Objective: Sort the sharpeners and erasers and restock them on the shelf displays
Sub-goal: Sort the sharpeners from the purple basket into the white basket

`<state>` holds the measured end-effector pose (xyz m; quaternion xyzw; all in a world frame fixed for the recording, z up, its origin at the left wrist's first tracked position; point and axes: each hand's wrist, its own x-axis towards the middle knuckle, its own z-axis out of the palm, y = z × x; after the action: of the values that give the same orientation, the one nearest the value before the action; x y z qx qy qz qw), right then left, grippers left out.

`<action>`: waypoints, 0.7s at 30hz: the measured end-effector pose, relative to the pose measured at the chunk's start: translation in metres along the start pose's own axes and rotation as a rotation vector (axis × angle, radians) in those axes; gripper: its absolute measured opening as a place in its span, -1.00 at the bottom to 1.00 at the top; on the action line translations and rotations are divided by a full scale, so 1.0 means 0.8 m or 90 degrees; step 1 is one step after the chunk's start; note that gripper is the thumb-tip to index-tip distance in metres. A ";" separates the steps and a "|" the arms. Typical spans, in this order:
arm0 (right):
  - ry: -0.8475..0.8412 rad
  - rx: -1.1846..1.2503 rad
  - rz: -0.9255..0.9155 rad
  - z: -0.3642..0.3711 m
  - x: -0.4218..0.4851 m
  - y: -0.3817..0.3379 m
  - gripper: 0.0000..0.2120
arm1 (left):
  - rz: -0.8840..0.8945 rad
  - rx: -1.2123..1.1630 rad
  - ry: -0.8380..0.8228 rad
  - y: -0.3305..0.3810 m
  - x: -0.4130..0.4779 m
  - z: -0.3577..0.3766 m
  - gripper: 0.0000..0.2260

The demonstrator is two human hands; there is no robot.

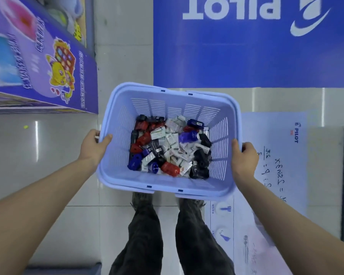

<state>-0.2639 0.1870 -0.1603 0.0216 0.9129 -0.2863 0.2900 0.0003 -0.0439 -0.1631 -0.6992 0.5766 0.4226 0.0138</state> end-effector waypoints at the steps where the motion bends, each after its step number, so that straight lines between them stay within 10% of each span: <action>1: 0.000 -0.010 -0.004 -0.020 -0.014 -0.009 -0.61 | 0.010 0.009 0.001 0.011 -0.017 -0.014 -0.83; 21: 0.014 0.053 -0.144 -0.363 -0.156 -0.296 -0.61 | 0.169 -0.099 0.136 0.314 -0.259 -0.261 -0.87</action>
<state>-0.3591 0.1601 0.2220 -0.0665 0.9001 -0.3546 0.2443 -0.0803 -0.0691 0.2144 -0.6567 0.6278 0.3872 -0.1572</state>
